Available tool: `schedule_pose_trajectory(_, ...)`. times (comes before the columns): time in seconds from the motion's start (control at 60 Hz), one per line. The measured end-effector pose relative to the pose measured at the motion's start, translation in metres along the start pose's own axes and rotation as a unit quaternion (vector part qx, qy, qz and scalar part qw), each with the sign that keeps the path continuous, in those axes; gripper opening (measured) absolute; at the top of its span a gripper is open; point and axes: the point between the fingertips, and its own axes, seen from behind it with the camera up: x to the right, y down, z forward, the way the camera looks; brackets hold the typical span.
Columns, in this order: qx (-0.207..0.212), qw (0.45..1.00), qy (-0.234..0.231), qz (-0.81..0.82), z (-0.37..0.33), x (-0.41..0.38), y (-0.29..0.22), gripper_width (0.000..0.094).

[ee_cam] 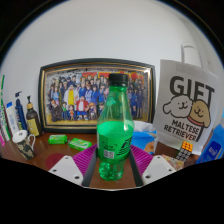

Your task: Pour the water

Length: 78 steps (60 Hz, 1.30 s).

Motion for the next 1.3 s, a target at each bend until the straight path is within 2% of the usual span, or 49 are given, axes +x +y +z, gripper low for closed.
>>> schedule_pose_trajectory(0.133,0.012,1.0,0.0,-0.009,0.002,0.0,-0.001,0.0423)
schedule_pose_trajectory(0.233,0.011,1.0,-0.002,-0.021,0.002,-0.003,-0.001,0.0351)
schedule_pose_trajectory(0.35,0.001,0.999,0.006,-0.035,0.001,-0.002,-0.004,0.0349)
schedule_pose_trajectory(0.433,0.008,0.997,0.024,-0.073,-0.005,0.0,-0.022,0.0349)
schedule_pose_trajectory(0.683,0.067,0.953,0.084,-0.284,-0.029,-0.029,-0.123,0.0347)
schedule_pose_trajectory(0.817,0.101,0.882,0.115,-0.445,-0.04,-0.071,-0.164,0.0346)
schedule_pose_trajectory(0.95,0.119,0.793,0.125,-0.584,-0.043,-0.118,-0.171,0.0346)
schedule_pose_trajectory(1.133,0.115,0.651,0.143,-0.737,-0.041,-0.164,-0.158,0.0345)
schedule_pose_trajectory(1.3,0.107,0.548,0.148,-0.816,-0.034,-0.186,-0.145,0.0347)
